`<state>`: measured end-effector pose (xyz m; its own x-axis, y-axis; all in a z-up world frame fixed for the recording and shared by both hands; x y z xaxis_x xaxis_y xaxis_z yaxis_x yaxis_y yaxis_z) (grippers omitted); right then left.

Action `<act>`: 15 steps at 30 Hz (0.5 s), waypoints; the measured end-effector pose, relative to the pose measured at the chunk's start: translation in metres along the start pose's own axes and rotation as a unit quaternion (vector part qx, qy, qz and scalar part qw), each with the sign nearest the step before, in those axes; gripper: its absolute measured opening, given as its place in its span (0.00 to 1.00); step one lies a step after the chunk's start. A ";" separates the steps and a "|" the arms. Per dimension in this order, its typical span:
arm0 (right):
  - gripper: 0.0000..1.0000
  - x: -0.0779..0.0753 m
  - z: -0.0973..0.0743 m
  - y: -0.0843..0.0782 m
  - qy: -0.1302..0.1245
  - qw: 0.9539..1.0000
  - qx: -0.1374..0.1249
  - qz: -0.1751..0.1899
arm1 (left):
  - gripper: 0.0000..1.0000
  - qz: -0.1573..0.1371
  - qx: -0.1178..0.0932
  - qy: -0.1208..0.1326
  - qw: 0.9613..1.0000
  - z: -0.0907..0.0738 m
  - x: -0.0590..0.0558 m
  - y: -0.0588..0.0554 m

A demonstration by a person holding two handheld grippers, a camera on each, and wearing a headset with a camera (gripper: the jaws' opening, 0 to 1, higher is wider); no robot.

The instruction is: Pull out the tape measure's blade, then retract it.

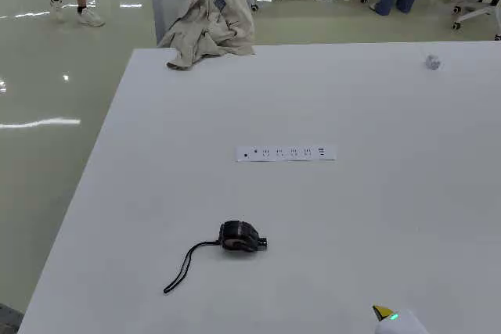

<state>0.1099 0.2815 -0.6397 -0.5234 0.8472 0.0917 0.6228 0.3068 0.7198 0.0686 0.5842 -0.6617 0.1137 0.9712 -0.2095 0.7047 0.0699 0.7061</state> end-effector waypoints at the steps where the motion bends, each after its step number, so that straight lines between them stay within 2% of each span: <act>1: 1.00 0.001 0.000 0.001 0.003 1.000 -0.003 -0.001 | 1.00 -0.001 -0.001 -0.001 1.000 0.000 0.000 0.000; 8: 1.00 0.003 0.001 0.003 0.007 1.000 -0.007 -0.004 | 1.00 0.002 0.003 0.002 1.000 0.001 0.001 -0.004; 15: 1.00 0.002 0.001 0.002 0.007 1.000 -0.002 -0.009 | 1.00 0.005 0.001 0.006 1.000 0.001 0.000 -0.003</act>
<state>0.1102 0.2841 -0.6386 -0.5428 0.8353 0.0876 0.6106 0.3209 0.7240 0.0675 0.5842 -0.6643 0.1132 0.9745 -0.1939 0.7052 0.0587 0.7066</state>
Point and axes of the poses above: the centre of the closed fingertips' face, and the gripper's own axes: z roughly forward along the fingers, x roughly to its left, y roughly out of its top, the point moved 2 cm from there along -z, roughly backward along the fingers, and after that the axes turned 6 degrees about -y, right-handed, at the moved point
